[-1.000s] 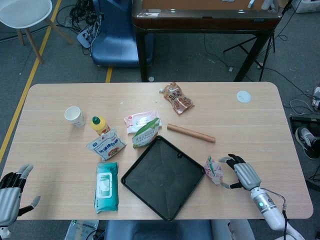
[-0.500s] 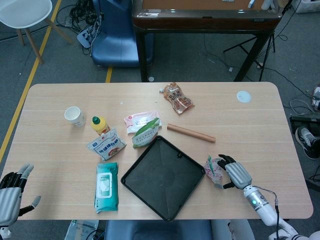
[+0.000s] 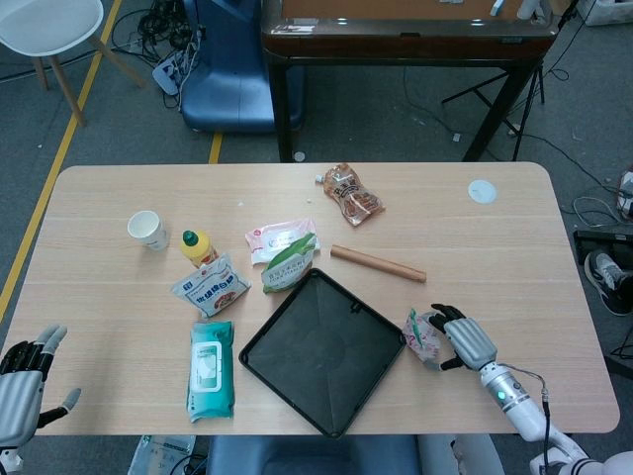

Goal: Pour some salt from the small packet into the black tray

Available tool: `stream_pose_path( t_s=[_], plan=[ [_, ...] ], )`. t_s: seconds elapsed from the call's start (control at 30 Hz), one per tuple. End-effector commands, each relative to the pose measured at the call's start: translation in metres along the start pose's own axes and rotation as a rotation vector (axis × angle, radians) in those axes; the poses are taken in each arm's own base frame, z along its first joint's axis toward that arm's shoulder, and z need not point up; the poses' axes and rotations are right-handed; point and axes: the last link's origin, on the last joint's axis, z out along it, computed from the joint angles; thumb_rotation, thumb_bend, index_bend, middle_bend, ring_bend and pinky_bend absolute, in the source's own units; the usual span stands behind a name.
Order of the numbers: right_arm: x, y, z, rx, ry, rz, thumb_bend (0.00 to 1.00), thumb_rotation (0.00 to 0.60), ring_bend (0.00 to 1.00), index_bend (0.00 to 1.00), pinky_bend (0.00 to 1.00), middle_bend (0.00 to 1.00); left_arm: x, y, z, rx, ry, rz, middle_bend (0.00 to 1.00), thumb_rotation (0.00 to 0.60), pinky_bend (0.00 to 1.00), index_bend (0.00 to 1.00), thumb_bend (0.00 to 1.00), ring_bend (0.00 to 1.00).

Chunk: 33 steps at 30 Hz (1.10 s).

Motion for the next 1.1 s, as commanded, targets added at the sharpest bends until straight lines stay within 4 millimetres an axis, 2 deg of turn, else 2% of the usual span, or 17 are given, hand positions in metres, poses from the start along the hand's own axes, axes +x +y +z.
stream_pose_path(
  t_s=[0.03,0.6,0.83,0.97,1.1],
  plan=[
    [0.0,0.0,0.002,0.004,-0.001,0.002,0.22,0.6,0.12,0.3,0.12,0.29,0.0,0.0,0.0,0.001,-0.002,0.002,0.11,0.6,0.09,0.1,0.2,0.16],
    [0.001,-0.002,0.006,0.031,0.024,0.01,0.23,0.6,0.13,0.32,0.12,0.29,-0.001,0.0,0.0,0.003,-0.008,0.0,0.11,0.6,0.09,0.1,0.2,0.16],
    [0.003,-0.002,0.009,0.03,0.052,0.024,0.4,0.6,0.23,0.43,0.12,0.38,-0.001,-0.001,-0.001,0.008,-0.007,-0.001,0.11,0.6,0.09,0.1,0.2,0.16],
    [0.008,-0.001,0.007,0.037,0.085,0.017,0.43,0.6,0.29,0.48,0.12,0.41,0.0,-0.001,-0.001,0.006,-0.005,-0.001,0.11,0.6,0.09,0.1,0.2,0.16],
    [0.019,-0.001,0.005,0.049,0.125,-0.009,0.44,0.6,0.31,0.49,0.14,0.43,0.001,-0.001,0.0,0.004,-0.004,0.0,0.11,0.6,0.09,0.1,0.2,0.16]
  ],
)
